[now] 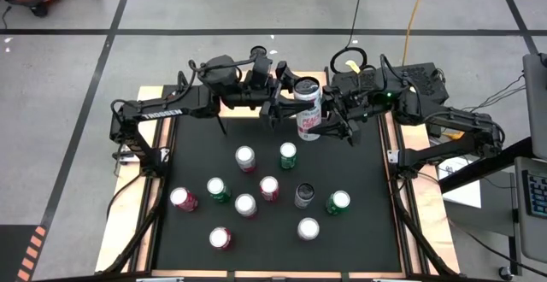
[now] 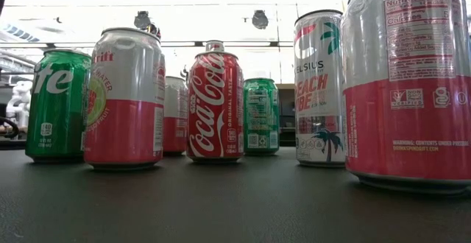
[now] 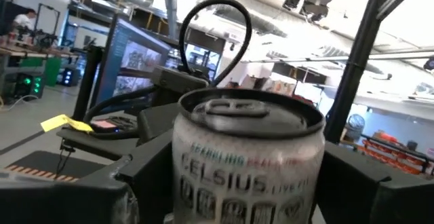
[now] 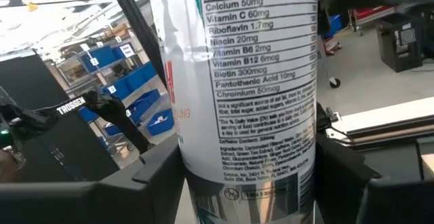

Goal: Place canned beverage on shelf
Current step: Put the top white pink soda can aligned with the other white pink soda can on the shelf

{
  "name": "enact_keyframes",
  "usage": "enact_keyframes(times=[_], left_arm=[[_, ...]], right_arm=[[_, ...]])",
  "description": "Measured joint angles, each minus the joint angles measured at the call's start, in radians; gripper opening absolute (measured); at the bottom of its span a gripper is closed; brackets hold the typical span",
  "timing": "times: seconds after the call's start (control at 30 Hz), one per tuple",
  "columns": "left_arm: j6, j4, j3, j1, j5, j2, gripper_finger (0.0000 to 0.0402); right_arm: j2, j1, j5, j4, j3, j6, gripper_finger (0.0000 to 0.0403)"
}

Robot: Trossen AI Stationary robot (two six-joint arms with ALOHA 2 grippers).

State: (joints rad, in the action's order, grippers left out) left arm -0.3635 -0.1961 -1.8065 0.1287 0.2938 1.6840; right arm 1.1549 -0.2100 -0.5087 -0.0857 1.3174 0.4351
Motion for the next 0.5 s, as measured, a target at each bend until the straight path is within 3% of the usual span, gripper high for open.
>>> enact_keyframes(times=[0.5], left_arm=[[0.030, 0.000, 0.000, -0.006, -0.182, 0.000, 0.0318]], right_arm=[[0.002, 0.000, 0.177, -0.007, 0.000, -0.028, 0.0235]])
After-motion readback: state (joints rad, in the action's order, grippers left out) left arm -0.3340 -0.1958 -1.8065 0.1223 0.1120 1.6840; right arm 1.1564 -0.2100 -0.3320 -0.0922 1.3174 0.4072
